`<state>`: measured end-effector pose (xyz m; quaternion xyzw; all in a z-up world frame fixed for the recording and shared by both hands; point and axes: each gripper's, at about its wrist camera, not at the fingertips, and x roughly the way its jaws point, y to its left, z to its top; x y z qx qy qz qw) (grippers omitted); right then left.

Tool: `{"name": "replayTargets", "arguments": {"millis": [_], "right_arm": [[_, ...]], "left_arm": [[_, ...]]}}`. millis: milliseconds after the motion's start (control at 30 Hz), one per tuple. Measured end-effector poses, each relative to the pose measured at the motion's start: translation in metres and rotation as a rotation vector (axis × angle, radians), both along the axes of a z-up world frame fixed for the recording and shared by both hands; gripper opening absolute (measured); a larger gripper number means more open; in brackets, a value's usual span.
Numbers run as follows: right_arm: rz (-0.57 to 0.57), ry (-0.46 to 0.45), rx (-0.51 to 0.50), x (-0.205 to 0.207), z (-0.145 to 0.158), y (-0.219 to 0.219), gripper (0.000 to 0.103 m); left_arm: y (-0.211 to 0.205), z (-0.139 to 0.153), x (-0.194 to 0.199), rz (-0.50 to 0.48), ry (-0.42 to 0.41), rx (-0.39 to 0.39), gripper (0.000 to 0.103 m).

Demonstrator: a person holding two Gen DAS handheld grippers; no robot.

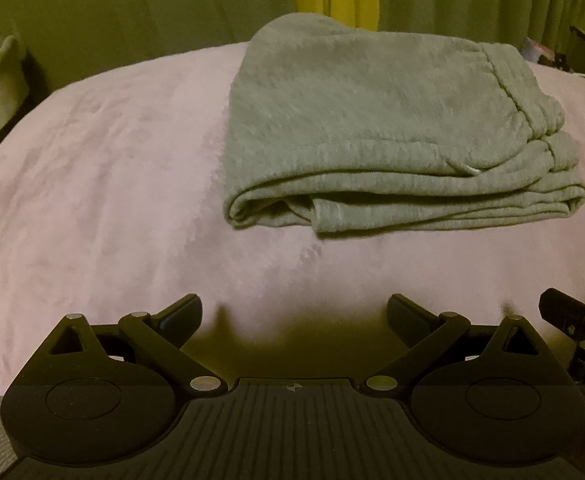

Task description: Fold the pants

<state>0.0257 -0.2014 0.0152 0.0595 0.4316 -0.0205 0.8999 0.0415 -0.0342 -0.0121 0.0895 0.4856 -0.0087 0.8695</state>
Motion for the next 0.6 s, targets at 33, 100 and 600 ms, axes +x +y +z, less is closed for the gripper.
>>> {"name": "replayTargets", "arguments": {"millis": [33, 100, 600], "right_arm": [[0.000, 0.004, -0.001, 0.0001, -0.0006, 0.0002, 0.099], [0.001, 0.007, -0.005, 0.0002, -0.0016, 0.0009, 0.099], [-0.009, 0.019, -0.012, -0.0021, -0.0065, 0.0017, 0.099]], "left_arm": [[-0.0012, -0.0008, -0.0003, -0.005, 0.002, 0.007, 0.102], [-0.0022, -0.0015, -0.0006, -0.013, 0.005, 0.012, 0.102], [-0.0013, -0.0044, -0.0011, -0.023, 0.009, 0.011, 0.102]]}}
